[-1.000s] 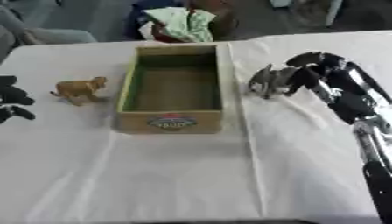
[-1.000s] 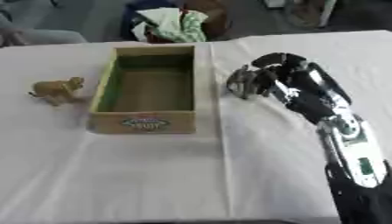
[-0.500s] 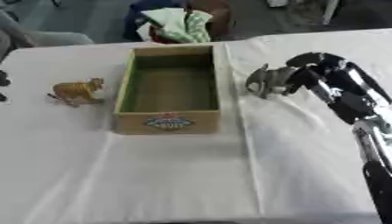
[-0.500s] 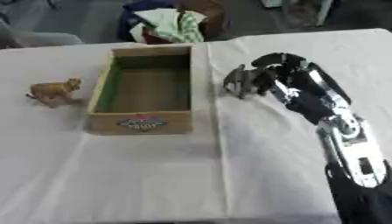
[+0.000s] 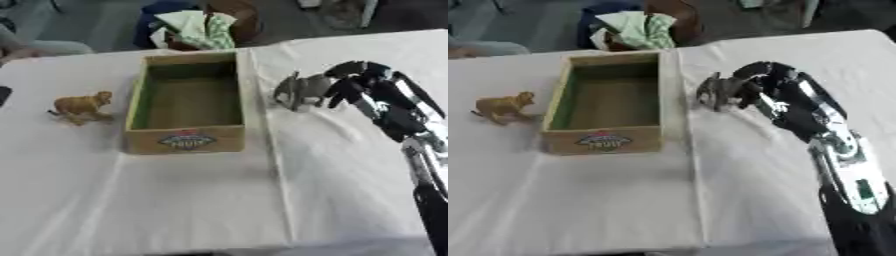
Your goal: Pick up objects on the table and place them in the box.
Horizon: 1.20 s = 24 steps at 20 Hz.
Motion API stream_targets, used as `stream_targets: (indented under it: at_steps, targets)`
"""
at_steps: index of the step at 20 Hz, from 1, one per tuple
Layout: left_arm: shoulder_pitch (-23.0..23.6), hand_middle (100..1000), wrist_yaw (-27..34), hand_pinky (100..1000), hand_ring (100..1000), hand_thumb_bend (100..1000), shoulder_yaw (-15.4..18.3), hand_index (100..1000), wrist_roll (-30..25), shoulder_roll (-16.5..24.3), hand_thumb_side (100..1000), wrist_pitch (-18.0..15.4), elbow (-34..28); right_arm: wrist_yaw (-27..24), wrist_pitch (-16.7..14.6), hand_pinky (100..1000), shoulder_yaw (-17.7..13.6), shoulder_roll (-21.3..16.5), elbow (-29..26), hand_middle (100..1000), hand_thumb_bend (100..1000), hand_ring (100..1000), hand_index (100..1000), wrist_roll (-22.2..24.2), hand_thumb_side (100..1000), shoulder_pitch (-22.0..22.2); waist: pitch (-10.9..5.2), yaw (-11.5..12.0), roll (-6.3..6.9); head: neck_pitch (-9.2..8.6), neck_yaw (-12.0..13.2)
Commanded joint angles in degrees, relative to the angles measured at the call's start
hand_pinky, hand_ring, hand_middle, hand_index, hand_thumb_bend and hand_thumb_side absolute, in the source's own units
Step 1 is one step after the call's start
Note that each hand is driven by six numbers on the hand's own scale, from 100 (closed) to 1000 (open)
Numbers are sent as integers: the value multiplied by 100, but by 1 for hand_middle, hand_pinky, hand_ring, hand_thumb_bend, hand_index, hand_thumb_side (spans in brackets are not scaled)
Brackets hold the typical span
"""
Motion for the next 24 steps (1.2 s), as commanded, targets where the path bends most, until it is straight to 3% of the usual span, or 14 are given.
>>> stream_targets:
  at_steps: [1, 6, 11, 24]
  targets:
    - [-483, 723, -586, 716, 762, 450, -94, 850, -91, -5, 387, -173, 642, -3, -20, 505, 14, -107, -74, 698, 289, 595, 684, 34, 405, -43, -87, -35, 3, 61, 32]
    - [-1115, 725, -1556, 723, 764, 468, -146, 853, 41, -547, 386, -480, 1755, -36, -40, 505, 42, -111, -84, 698, 286, 596, 685, 56, 404, -61, -100, -97, -20, 64, 74]
    - [-1430, 727, -2181, 724, 766, 455, -54, 855, 286, -1019, 383, -671, 2575, -56, -48, 505, 69, -105, -91, 698, 285, 597, 685, 80, 404, -85, -91, -160, -39, 64, 113]
    - [-1467, 728, -2812, 736, 769, 409, 5, 854, 717, -1260, 340, -747, 3050, -19, -67, 504, 120, -131, -76, 698, 281, 597, 685, 149, 407, -121, -11, -343, -2, 64, 147]
